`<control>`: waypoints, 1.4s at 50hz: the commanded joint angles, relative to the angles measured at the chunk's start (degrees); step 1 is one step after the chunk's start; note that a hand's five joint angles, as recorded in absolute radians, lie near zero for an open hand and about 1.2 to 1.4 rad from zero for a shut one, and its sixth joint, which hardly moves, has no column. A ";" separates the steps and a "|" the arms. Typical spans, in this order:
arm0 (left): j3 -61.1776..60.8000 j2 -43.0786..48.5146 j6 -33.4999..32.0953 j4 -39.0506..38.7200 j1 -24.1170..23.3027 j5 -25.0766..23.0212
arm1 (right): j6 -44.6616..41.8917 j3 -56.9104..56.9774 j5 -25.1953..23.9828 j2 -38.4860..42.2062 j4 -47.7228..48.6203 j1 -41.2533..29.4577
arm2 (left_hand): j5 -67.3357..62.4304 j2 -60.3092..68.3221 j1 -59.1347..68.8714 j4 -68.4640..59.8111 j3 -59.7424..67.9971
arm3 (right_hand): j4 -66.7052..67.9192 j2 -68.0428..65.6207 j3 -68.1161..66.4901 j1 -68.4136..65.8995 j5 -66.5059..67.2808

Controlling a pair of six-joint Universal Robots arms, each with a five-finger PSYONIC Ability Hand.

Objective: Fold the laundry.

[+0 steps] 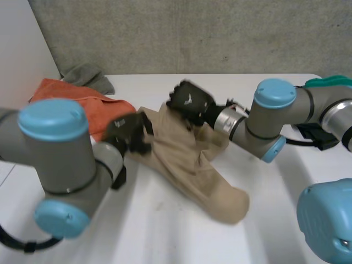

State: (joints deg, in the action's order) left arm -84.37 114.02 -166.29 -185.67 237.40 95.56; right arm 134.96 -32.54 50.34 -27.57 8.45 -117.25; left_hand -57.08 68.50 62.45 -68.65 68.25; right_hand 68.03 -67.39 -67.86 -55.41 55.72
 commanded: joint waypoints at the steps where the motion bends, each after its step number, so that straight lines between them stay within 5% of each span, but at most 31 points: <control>1: 15.60 -0.55 -15.17 -7.22 6.57 -0.46 | 12.59 0.46 18.64 -8.20 12.72 0.09 | -12.92 11.50 17.55 -11.35 11.75 | 11.97 -12.61 -12.14 -24.59 14.28; 6: 24.86 0.33 -22.67 -14.09 7.02 -2.92 | 19.80 -4.10 28.05 -16.89 16.60 0.62 | -12.92 11.50 17.55 -11.35 11.75 | 11.97 -12.61 -12.14 -24.59 14.28; 8: 26.53 0.24 -23.03 -16.55 7.37 -7.38 | 20.16 -8.32 30.52 -21.72 16.69 0.89 | -12.92 11.50 17.55 -11.35 11.75 | 11.97 -12.61 -12.14 -24.59 14.28; 13: 24.79 -0.03 -23.03 -17.97 6.58 -16.45 | 20.08 -21.49 30.88 -32.27 16.51 0.97 | -12.92 11.50 17.55 -11.35 11.75 | 11.97 -12.61 -12.14 -24.59 14.28; 19: 14.34 -1.60 -23.91 -17.00 2.98 -18.30 | 20.60 -37.06 28.68 -38.96 13.09 4.13 | -12.92 11.50 17.55 -11.35 11.75 | 11.97 -12.61 -12.14 -24.59 14.28; 21: 9.07 -3.62 -24.96 -16.48 1.84 -18.57 | 20.78 -39.08 27.98 -39.14 11.16 5.36 | -12.92 11.50 17.55 -11.35 11.75 | -2.51 1.86 2.34 -10.12 -0.20; 23: 5.12 -5.20 -26.36 -15.69 1.14 -18.57 | 20.78 -40.67 26.40 -39.06 7.64 6.42 | -12.92 11.50 17.55 -11.35 11.75 | -37.65 37.01 37.48 25.03 -35.34; 26: -1.57 -7.93 -29.87 -13.93 0.26 -18.66 | 20.78 -40.06 22.46 -37.75 3.00 8.08 | -12.92 11.50 17.55 -11.35 11.75 | -58.03 57.39 57.86 45.41 -55.72; 34: -12.65 -15.40 -39.54 -11.38 -5.01 -18.04 | 21.57 -35.23 6.03 -30.28 -5.97 11.43 | -12.92 11.50 17.55 -11.35 11.75 | -58.03 57.39 57.86 45.41 -55.72; 38: -15.38 -18.91 -41.31 -11.29 -6.78 -17.69 | 21.74 -34.17 2.84 -27.99 -8.27 11.26 | -12.92 11.50 17.55 -11.35 11.75 | -58.03 57.39 57.86 45.41 -55.72; 45: -16.70 -21.74 -41.31 -10.67 -6.95 -13.83 | 23.32 -35.22 6.52 -27.28 -13.02 10.12 | -12.92 11.50 17.55 -11.35 11.75 | -58.03 57.39 57.86 45.41 -55.72; 53: -16.35 -19.45 -41.75 -10.76 -7.04 -12.15 | 36.84 -35.14 17.24 -31.92 -14.86 8.71 | -12.92 11.50 17.55 -11.35 11.75 | -58.03 57.39 57.86 45.41 -55.72; 64: -16.61 -18.48 -41.66 -10.67 -6.95 -12.15 | 38.35 -36.45 12.07 -33.61 -30.15 9.32 | -12.92 11.50 17.55 -11.35 11.75 | -58.03 57.39 57.86 45.41 -55.72; 70: -16.79 -18.48 -41.66 -10.76 -6.95 -11.98 | 40.72 -36.90 12.06 -28.78 -25.16 6.78 | -12.92 11.50 17.55 -11.35 11.75 | -58.03 57.39 57.86 45.41 -55.72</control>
State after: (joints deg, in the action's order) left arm -100.97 95.63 -207.99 -196.38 230.45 83.48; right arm 173.99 -69.15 62.79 -60.59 -20.11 -108.44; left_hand -57.54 68.65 63.83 -68.88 68.47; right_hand 13.59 -12.69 -12.36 -11.53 3.73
